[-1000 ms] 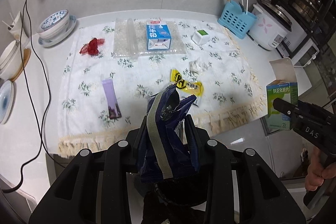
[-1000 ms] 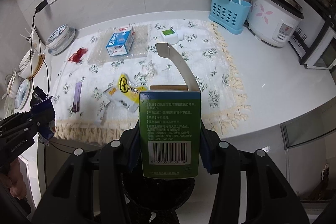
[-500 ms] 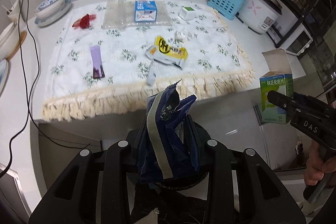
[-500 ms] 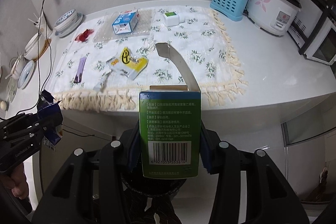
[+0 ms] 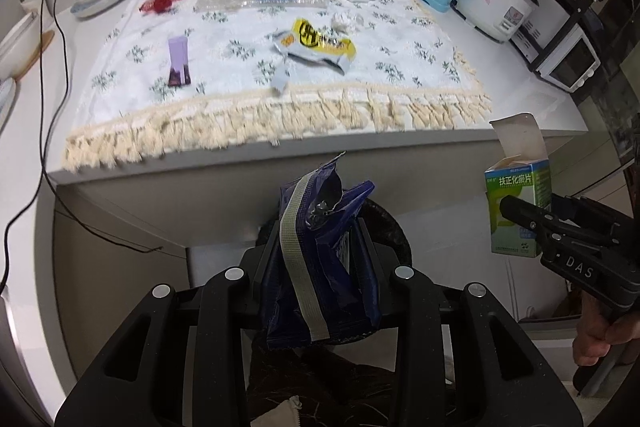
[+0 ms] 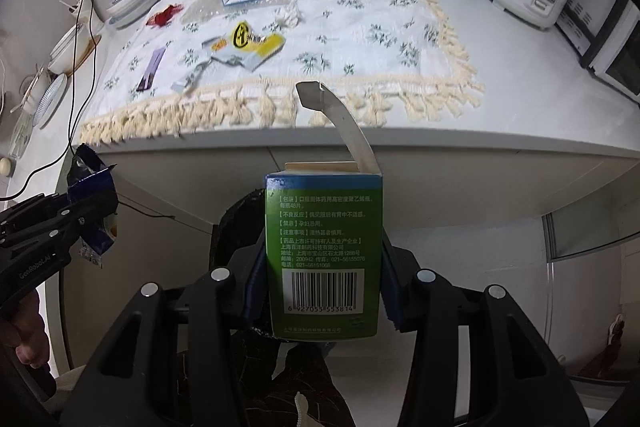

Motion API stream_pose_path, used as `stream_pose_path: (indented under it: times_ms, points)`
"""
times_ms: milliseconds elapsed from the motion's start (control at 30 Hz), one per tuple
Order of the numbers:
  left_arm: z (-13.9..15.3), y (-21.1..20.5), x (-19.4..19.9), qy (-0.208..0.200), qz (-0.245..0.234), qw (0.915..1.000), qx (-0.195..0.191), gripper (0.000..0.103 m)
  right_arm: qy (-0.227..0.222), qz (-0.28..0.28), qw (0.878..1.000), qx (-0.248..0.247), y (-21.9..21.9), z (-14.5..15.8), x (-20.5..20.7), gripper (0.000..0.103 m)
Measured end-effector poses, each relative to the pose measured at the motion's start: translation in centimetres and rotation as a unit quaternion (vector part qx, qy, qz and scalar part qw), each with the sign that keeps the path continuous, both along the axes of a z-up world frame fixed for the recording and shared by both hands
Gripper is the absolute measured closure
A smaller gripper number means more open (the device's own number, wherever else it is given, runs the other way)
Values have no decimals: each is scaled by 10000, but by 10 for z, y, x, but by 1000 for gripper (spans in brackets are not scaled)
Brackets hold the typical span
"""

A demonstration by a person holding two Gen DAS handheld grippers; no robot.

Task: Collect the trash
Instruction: 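Lift the blue wrapper and green box and carry both down over the bin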

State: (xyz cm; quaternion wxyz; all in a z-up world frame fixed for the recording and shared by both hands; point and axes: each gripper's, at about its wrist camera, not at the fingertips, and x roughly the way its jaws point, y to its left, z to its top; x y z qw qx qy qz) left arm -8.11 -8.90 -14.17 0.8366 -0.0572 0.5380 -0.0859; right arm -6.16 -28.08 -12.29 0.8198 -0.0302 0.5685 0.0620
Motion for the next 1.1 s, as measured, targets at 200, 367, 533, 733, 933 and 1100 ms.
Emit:
stream_pose_path:
  times_ms: [200,367,533,733,933,1100]
  points:
    - [-29,-7,-9,104,11,9999,11,70,216,32,9997,111,0,-31,-10,58]
    - [-52,-14,-10,173,5,9998,47,70,441,63,9988,203,3,-57,-11,58]
    - [-73,-18,-6,262,23,9997,7,70,477,106,9985,255,4,-78,-8,58]
    - [-97,-22,-2,373,22,9993,34,70,573,-3,9982,167,-2,-100,-5,58]
    - [-122,-32,4,533,-32,9986,59,70,695,-113,9975,80,-13,-107,-8,58]
    - [-138,-46,9,624,-163,9979,72,70,757,-186,9970,3,-25,-109,-13,58]
